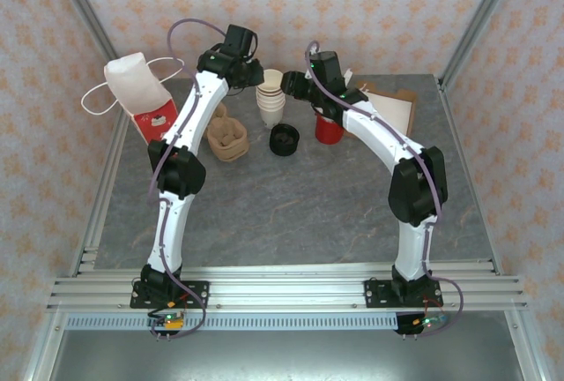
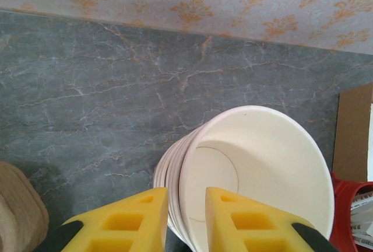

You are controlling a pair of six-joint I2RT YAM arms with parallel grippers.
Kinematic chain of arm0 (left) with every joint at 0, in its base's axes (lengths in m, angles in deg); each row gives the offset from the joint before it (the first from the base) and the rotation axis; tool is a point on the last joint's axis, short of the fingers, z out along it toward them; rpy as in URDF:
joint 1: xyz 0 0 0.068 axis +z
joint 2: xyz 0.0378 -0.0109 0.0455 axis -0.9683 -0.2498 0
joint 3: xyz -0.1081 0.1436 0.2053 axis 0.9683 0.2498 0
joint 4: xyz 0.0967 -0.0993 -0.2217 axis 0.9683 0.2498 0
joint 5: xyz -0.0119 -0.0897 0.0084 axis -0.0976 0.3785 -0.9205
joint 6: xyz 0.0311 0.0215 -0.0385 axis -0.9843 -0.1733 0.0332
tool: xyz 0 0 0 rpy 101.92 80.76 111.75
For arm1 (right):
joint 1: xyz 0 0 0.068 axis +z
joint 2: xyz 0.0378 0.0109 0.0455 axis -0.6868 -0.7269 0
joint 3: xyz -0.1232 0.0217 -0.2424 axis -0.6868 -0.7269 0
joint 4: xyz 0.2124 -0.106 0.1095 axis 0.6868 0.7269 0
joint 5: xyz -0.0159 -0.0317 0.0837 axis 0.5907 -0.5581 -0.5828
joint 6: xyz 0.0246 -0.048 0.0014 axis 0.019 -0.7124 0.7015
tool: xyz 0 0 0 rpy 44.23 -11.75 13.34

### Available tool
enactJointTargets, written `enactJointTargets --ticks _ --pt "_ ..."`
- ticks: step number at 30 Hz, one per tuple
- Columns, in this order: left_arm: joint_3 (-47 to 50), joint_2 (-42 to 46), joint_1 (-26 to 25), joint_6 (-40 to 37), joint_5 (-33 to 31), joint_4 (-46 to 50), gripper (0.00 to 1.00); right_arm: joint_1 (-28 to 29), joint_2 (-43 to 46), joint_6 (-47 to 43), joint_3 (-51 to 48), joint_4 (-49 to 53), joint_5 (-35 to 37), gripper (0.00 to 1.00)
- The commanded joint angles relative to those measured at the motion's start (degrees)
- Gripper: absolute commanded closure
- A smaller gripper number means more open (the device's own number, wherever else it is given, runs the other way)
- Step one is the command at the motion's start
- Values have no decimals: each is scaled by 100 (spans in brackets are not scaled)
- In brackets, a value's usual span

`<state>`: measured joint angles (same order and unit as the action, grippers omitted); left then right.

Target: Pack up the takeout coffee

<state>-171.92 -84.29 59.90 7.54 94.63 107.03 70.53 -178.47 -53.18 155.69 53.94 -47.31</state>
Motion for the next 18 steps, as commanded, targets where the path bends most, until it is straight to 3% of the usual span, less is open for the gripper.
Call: enactJointTargets --ticks 1,18 --pt "-48 -80 8 50 79 -124 76 -40 245 -123 -112 1 8 51" --pt "-59 -248 7 87 90 -127 76 -44 360 -167 -252 14 47 50"
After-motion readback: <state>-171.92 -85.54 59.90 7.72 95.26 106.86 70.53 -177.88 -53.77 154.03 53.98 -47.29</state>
